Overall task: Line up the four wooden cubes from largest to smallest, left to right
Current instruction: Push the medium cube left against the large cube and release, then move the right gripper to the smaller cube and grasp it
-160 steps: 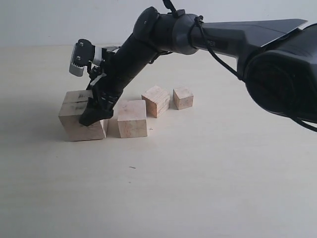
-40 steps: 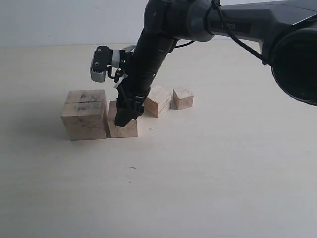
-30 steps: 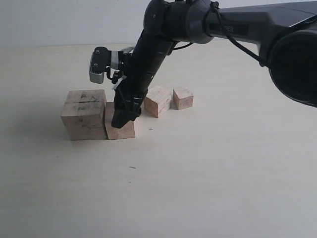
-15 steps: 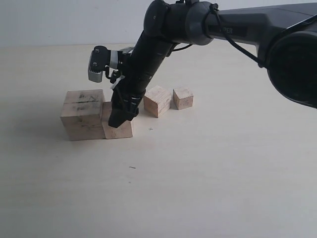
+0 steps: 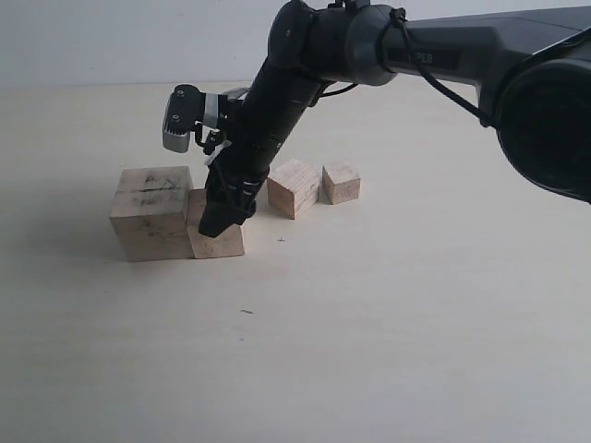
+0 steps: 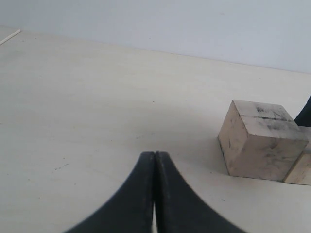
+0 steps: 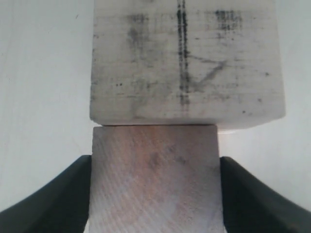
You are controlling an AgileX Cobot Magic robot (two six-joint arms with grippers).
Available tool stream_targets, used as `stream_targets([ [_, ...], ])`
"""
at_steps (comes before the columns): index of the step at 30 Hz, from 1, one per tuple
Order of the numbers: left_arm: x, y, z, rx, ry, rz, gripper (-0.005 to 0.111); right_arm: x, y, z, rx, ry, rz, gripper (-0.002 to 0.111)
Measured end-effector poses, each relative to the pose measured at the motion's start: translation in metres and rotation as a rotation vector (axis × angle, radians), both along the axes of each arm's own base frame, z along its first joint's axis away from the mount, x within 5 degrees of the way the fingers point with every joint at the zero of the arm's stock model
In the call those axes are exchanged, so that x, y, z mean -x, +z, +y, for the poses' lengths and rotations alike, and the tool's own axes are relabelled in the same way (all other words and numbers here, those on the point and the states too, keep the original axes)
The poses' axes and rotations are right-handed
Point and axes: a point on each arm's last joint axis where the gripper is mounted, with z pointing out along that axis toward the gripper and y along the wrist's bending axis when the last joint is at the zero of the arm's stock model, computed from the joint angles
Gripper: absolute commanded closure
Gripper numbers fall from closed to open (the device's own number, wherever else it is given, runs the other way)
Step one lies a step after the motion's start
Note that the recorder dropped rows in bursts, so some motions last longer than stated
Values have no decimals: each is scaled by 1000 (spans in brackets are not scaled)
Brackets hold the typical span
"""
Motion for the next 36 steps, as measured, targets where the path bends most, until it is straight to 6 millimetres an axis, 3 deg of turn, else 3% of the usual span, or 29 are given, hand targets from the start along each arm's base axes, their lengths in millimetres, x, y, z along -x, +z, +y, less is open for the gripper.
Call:
stream_targets([
  [11, 0, 0, 0, 0, 0, 0, 107, -1, -7, 0, 7, -7, 6, 25],
  [21, 0, 0, 0, 0, 0, 0, 107, -1, -8, 1, 11, -52, 26, 10],
  [31, 0, 0, 0, 0, 0, 0, 107, 0, 48, -4, -30, -99, -52, 11],
  [34, 0, 0, 0, 0, 0, 0, 107, -3, 70, -15, 37, -211, -103, 14],
  [36, 0, 0, 0, 0, 0, 0, 107, -6, 73, -21, 91, -269, -138, 14],
])
